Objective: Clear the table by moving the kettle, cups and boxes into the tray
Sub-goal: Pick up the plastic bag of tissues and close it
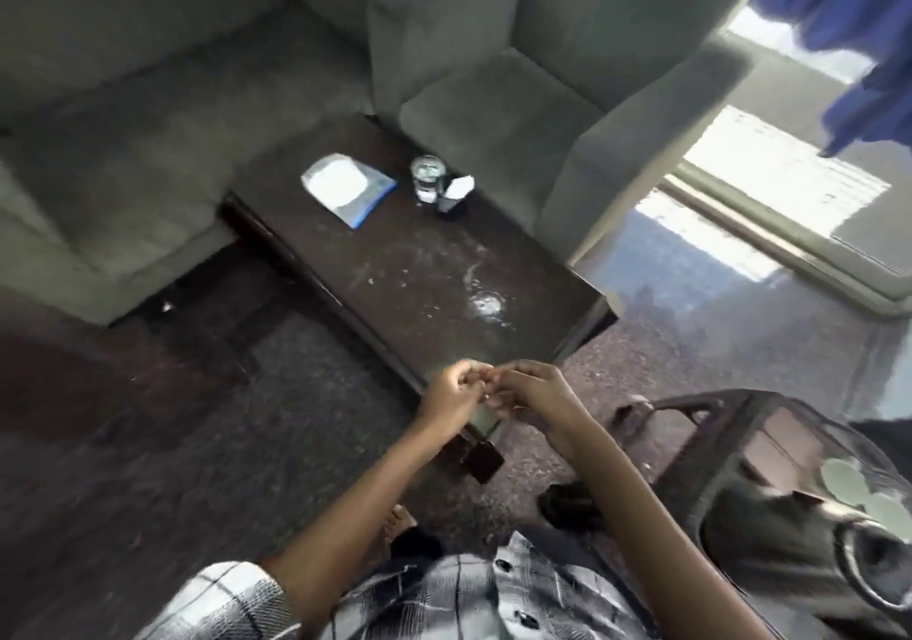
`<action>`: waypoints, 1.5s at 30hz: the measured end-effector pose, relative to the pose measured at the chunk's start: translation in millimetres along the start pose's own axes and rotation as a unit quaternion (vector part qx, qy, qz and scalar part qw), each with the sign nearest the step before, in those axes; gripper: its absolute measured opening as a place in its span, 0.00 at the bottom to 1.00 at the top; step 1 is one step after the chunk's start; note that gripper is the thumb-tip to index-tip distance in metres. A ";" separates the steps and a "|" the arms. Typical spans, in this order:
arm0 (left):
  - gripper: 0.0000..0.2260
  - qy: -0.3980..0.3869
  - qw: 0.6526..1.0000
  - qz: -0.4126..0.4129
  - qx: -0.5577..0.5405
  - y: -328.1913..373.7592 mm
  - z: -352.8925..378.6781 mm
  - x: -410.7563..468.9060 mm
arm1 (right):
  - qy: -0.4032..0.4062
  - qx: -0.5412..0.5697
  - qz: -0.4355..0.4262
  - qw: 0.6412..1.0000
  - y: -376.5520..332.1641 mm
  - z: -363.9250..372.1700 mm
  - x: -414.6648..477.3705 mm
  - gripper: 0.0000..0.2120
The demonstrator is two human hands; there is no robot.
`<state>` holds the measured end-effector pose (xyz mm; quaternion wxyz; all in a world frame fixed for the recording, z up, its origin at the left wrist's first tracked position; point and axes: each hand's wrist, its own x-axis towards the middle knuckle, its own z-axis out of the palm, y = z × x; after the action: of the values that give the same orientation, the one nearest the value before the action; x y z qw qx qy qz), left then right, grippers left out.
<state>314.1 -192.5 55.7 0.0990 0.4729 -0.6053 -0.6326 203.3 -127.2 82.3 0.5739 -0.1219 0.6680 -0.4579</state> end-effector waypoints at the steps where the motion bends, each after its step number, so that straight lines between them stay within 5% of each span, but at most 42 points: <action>1: 0.10 0.007 1.000 0.005 -0.006 -1.6 -16.8 1.2 | -0.009 -0.007 -0.001 1.000 -5.9 16.7 5.5 0.07; 13: 0.12 0.079 0.993 -0.019 -0.080 -9.6 -179.8 55.8 | -0.039 -0.048 0.016 0.998 -60.9 143.0 105.0 0.07; 27: 0.11 0.088 0.994 -0.055 -0.043 45.0 -370.2 250.1 | -0.044 -0.073 0.039 0.996 -177.5 271.8 312.7 0.09; 33: 0.11 0.060 0.996 -0.073 -0.007 66.0 -424.5 319.7 | 0.051 -0.070 0.060 0.994 -200.6 297.8 396.3 0.09; 40: 0.10 -0.007 0.995 -0.086 0.051 72.6 -480.9 404.2 | 0.180 -0.270 0.077 0.943 -183.5 309.6 498.3 0.10; 45: 0.10 -0.031 0.992 -0.097 0.072 48.7 -517.0 462.7 | 0.260 -0.235 0.142 0.926 -150.1 312.6 568.7 0.13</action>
<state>417.0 -875.0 -30.8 -0.0159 0.5153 -0.6031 -0.6087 246.2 -748.8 -153.1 0.3941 -0.0335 0.8924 -0.2171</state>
